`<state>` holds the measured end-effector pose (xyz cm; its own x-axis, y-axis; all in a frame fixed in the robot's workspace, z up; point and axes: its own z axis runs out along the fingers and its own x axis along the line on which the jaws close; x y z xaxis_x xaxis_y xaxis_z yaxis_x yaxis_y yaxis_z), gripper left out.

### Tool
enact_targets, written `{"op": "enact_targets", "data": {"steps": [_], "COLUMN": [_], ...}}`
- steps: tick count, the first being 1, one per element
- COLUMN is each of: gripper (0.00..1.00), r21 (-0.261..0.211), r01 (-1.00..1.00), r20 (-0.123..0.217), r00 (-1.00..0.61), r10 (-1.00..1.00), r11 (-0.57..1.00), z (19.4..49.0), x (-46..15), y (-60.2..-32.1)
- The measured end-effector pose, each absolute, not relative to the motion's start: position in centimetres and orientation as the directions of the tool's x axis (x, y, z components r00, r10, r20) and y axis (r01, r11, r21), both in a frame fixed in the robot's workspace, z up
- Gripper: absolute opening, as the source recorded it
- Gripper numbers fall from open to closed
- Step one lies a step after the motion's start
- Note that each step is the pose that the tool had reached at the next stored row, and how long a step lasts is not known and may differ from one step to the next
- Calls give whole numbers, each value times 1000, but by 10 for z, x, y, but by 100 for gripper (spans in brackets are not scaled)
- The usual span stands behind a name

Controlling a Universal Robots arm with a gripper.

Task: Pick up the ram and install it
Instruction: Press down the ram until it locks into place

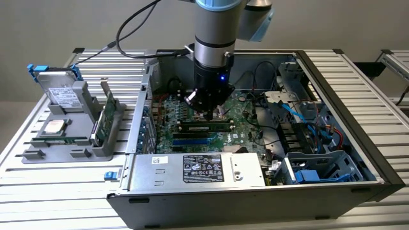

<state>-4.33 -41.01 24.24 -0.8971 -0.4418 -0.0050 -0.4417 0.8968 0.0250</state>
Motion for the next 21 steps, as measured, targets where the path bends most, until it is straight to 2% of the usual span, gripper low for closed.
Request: {"op": "enact_targets", "data": {"steps": [21], "gripper": [10], "r21": [25], "r01": [-97], "r20": [-5], "r00": [-995], "r10": [-97], "r11": [995], "z": [241], "x": [-43], "y": [-410]}}
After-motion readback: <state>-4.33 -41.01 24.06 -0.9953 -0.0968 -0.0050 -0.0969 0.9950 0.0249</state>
